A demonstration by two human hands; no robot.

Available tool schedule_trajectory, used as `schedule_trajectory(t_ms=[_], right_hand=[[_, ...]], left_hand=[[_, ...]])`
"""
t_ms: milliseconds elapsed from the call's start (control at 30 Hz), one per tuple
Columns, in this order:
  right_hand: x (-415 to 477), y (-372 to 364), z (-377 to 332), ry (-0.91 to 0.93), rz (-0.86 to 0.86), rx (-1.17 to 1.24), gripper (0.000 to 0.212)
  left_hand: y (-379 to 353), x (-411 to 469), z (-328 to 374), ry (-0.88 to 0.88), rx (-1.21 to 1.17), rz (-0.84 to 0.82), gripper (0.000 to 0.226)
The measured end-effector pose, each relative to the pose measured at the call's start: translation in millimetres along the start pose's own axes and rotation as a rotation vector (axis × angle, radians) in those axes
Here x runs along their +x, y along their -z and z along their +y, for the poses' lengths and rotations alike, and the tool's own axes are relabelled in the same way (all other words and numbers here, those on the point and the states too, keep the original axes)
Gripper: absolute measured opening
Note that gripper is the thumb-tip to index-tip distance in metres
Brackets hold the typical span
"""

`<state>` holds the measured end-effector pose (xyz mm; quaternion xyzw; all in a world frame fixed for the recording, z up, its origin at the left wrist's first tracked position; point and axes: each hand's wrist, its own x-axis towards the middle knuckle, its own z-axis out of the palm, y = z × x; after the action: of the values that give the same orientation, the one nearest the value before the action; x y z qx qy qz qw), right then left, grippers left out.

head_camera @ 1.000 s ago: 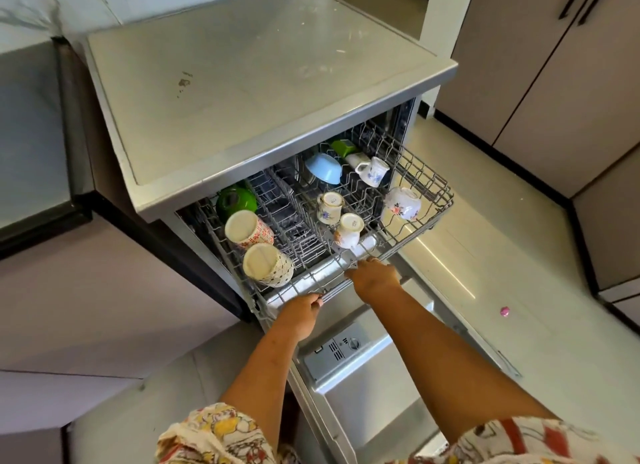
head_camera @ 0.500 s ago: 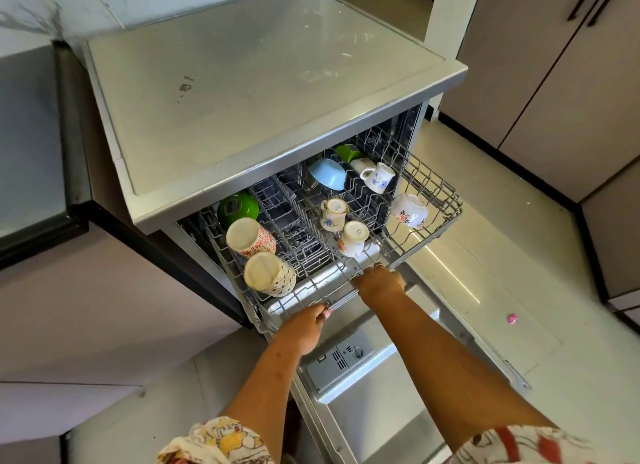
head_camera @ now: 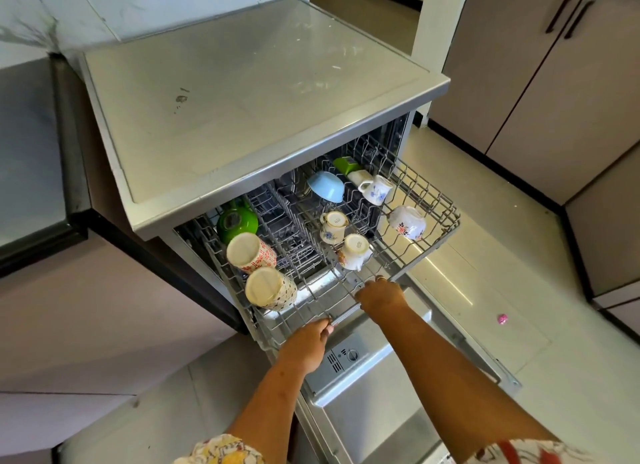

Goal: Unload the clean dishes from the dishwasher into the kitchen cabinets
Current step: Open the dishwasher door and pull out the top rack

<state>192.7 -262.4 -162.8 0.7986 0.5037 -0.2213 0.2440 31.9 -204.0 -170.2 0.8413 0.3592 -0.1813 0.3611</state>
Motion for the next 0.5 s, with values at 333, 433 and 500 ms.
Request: schedule_trajectory(t_ms=[333,433,500], right_hand=[[-7,-5,4,-0.012,0.01,0.01,0.039],[-10,-8,4,-0.02,0.007,0.019,0.039],[-12,-10,5,-0.024,0.011,0.025,0.039]], left_hand=[[-5,-4,5,0.004,-0.055,-0.016,0.036],[-7,-6,6,0.011,-0.061,-0.032,0.037],[-10,-7,6,0.014,-0.064,-0.03,0.037]])
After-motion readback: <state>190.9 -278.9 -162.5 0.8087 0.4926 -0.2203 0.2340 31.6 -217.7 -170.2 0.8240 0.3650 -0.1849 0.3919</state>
